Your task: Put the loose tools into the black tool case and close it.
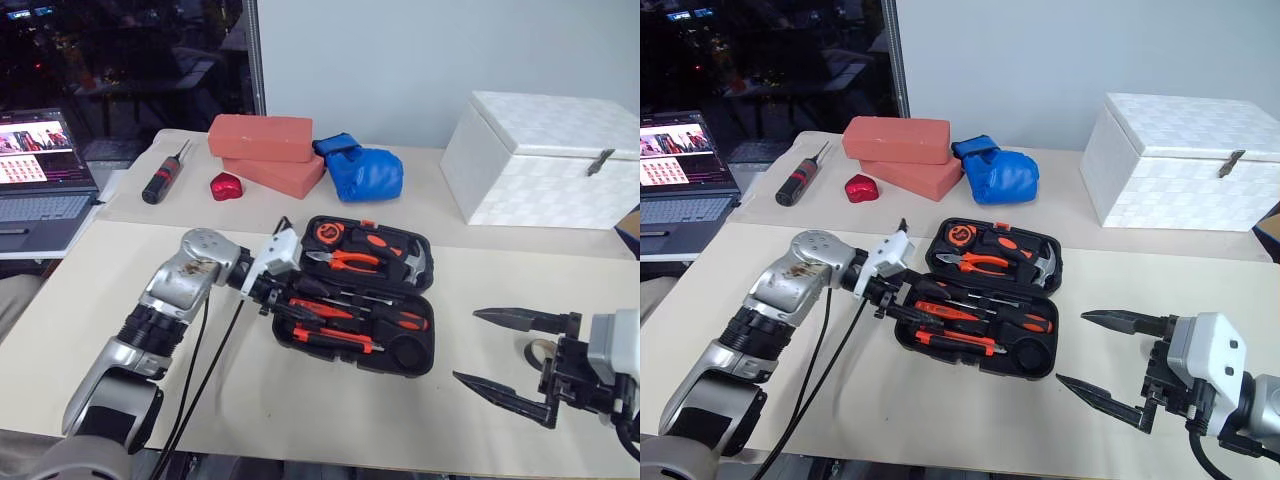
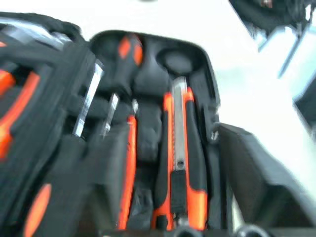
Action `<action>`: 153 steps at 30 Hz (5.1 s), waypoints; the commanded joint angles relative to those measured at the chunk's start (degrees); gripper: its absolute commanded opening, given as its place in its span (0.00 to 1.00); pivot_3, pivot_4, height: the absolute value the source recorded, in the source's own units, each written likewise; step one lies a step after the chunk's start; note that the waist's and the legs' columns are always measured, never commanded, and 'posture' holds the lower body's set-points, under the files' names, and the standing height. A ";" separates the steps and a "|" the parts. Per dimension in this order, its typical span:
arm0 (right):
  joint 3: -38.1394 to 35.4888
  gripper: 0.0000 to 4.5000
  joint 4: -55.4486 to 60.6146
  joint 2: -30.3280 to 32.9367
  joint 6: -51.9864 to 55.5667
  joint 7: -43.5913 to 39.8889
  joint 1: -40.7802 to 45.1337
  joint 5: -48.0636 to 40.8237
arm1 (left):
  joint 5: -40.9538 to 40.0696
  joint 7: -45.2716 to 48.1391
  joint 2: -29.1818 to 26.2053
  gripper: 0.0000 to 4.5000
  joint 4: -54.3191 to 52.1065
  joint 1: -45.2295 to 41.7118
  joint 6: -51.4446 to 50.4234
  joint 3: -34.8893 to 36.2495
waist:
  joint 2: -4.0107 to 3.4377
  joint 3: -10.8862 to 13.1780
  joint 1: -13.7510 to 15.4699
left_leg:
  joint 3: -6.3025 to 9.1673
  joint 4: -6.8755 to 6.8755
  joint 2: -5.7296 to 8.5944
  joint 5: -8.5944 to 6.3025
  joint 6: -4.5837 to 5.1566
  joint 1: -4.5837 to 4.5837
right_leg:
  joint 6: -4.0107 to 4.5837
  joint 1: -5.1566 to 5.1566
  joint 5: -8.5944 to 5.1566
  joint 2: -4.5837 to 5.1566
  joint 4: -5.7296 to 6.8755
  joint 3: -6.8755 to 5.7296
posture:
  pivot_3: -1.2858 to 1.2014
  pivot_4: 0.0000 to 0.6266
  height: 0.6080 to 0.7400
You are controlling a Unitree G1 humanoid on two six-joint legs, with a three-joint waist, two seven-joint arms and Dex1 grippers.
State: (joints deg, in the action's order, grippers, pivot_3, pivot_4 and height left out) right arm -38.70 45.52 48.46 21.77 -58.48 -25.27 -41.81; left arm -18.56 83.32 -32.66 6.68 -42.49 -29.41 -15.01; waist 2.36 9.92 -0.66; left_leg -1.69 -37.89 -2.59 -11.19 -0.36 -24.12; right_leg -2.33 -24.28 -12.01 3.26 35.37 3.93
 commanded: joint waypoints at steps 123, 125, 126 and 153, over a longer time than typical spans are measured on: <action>35.63 0.51 -61.68 -12.91 41.83 33.69 69.94 18.09 | -1.04 -58.05 16.84 1.00 51.82 -27.39 -9.24 16.73 | 0.47 -0.34 -0.70 | -0.01 0.47 0.25 0.15 0.69 -0.77 | -0.17 -0.81 0.87 0.04 -0.31 0.15 | 0.52 0.24 1.00; 36.61 0.40 -64.04 -13.06 40.97 32.92 70.55 19.24 | 0.14 -56.10 17.36 0.89 55.54 -28.98 -7.73 16.92 | 0.47 -0.34 -0.56 | 0.02 0.63 0.32 0.15 0.68 -0.94 | -0.20 -0.97 0.86 0.10 -0.29 0.13 | 0.52 0.24 1.00; 37.00 0.34 -64.57 -12.93 40.61 32.50 70.56 19.82 | 0.44 -54.75 17.58 0.84 56.71 -29.57 -7.35 17.11 | 0.47 -0.34 -0.37 | 0.03 0.66 0.34 0.15 0.68 -1.00 | -0.21 -0.98 0.87 0.13 -0.30 0.10 | 0.52 0.24 1.00; 31.46 0.05 -50.12 -14.79 3.85 19.48 62.96 23.37 | 8.84 -32.74 9.53 0.00 3.77 2.00 18.19 7.73 | 0.04 0.04 -1.29 | 0.18 0.65 0.49 0.39 0.28 -1.08 | -0.40 -1.00 1.03 0.26 -0.07 0.12 | 0.52 0.24 1.00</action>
State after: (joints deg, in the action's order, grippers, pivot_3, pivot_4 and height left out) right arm -5.37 -14.45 32.46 28.24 -36.53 40.20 -15.95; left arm -11.22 46.01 -23.37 19.33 -43.43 -16.34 -1.60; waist 2.40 9.96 -1.94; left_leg -1.51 -37.22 -2.11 -10.81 -0.08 -25.23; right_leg -2.74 -25.28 -10.99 3.54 35.27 4.04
